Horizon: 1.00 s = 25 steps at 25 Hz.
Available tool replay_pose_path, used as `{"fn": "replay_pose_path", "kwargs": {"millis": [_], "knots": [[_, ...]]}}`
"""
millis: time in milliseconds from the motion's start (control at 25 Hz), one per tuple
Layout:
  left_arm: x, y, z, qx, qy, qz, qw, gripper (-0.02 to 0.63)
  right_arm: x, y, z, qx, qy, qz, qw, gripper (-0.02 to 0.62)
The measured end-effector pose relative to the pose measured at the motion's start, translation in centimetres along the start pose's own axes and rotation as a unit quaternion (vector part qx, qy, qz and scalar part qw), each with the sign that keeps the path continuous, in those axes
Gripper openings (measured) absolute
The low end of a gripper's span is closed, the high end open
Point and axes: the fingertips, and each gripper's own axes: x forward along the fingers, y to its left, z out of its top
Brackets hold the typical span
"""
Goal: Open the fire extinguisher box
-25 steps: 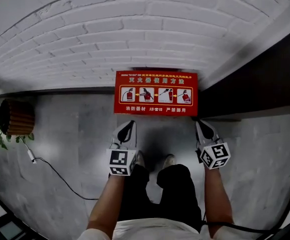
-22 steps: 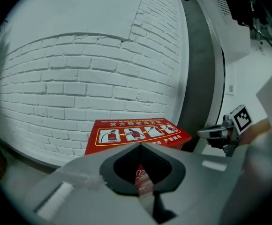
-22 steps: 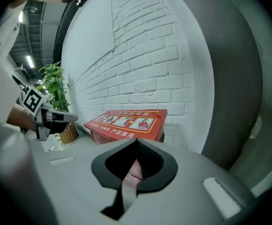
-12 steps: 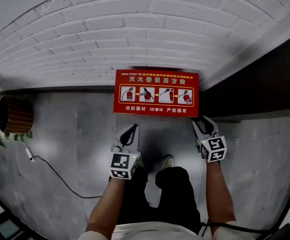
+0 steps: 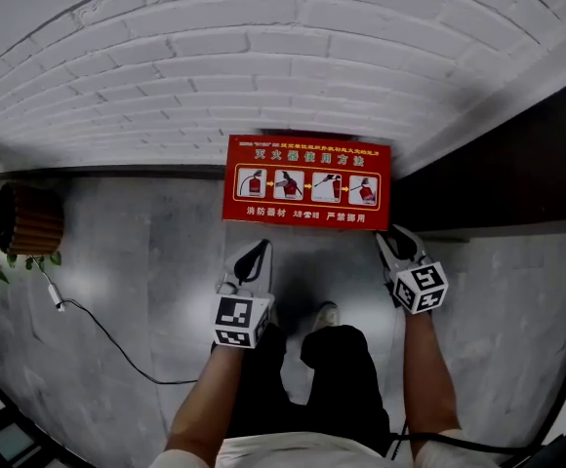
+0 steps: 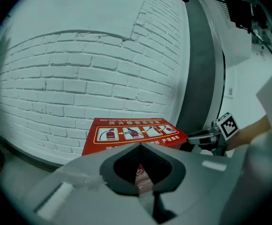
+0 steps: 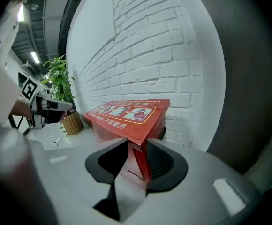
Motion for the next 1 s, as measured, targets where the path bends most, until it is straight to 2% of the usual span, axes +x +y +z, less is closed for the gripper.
{"fn": "replay_pose_path", "kwargs": {"millis": [240, 440, 600, 800, 1000], "knots": [[0.0, -0.1, -0.2, -0.001, 0.004, 0.001, 1.0, 0.005, -0.5, 0.1, 0.6, -0.002, -0.019, 0.002, 1.0, 0.115], [0.1, -0.3, -0.6, -0.001, 0.008, -0.001, 1.0, 0.005, -1.5, 0.4, 2.4, 0.015, -0.066, 0.006, 0.998, 0.118], [0.2, -0.3, -0.5, -0.004, 0.009, -0.001, 1.0, 0.005, -2.8, 0.7, 5.8, 0.021, -0.118, 0.005, 0.993, 0.12], [-0.2, 0.0, 1.0, -0.005, 0.0, 0.003, 1.0, 0.005, -3.9, 0.4, 11.1, 0.019, -0.159, 0.004, 0.987, 0.12], [-0.2, 0.4, 5.0, 0.009, -0.037, 0.011, 0.9992, 0.004, -3.7, -0.4, 16.2, -0.034, -0.166, -0.022, 0.985, 0.118]]}}
